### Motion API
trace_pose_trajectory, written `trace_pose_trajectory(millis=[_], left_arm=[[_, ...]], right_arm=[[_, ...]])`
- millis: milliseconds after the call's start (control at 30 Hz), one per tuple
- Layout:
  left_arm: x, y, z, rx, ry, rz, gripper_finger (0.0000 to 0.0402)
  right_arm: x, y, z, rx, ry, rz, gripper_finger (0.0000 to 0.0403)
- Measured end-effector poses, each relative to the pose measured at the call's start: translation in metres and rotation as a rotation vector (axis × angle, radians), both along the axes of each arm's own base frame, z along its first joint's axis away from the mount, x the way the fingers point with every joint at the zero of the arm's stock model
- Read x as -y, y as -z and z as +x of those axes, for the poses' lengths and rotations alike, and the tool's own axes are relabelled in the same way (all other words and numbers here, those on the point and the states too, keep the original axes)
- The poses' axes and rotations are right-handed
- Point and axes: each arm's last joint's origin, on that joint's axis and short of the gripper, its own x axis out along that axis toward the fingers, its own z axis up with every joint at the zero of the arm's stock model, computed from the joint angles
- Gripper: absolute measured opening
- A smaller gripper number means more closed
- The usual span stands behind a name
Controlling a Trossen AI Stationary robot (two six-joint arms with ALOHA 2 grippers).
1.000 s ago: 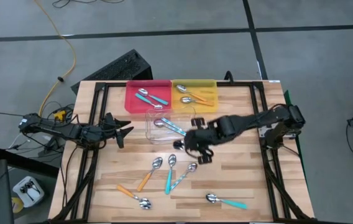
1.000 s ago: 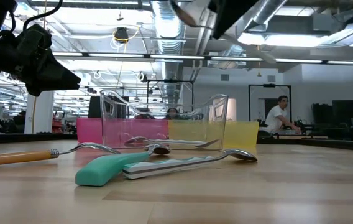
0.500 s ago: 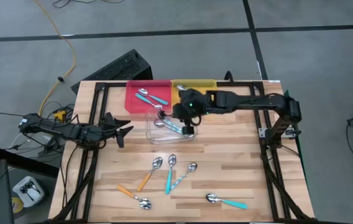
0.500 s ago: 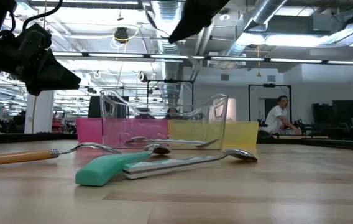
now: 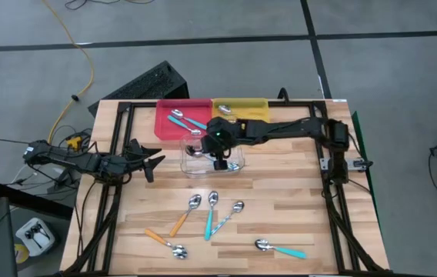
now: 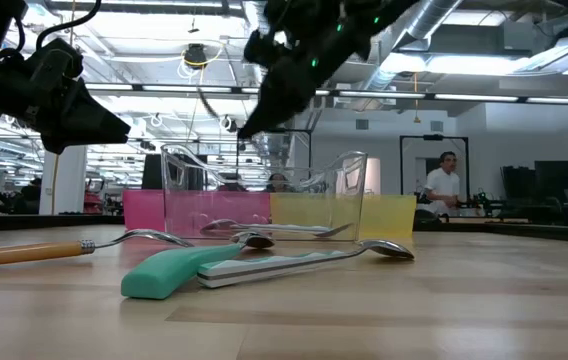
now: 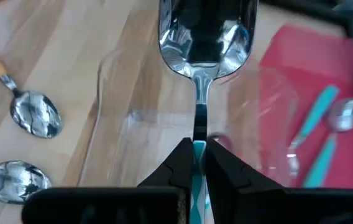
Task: Sort silverware by color (type)
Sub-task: Put the green patterned spoon into the transparent bin
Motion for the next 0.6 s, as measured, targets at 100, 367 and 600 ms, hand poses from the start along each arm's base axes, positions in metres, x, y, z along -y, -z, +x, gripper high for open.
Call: trace_pose_trajectory(millis=[100, 367, 600], left_arm=[[0.0, 0.0, 0.0, 0.001, -0.001, -0.002, 0.0153], [0.0, 0.0, 0.0, 0.002, -0.003, -0.002, 0.0153], [0.0, 0.0, 0.0, 0.007, -0.008, -0.01, 0.0153]], right_arm=[[0.002, 0.013, 0.004, -0.026, -0.027, 0.046, 0.0051], [0.002, 0.022, 0.001, -0.074, -0.058, 0.107, 0.0051], [0.014, 0.037, -0.006, -0.105, -0.013, 0.155, 0.0051]])
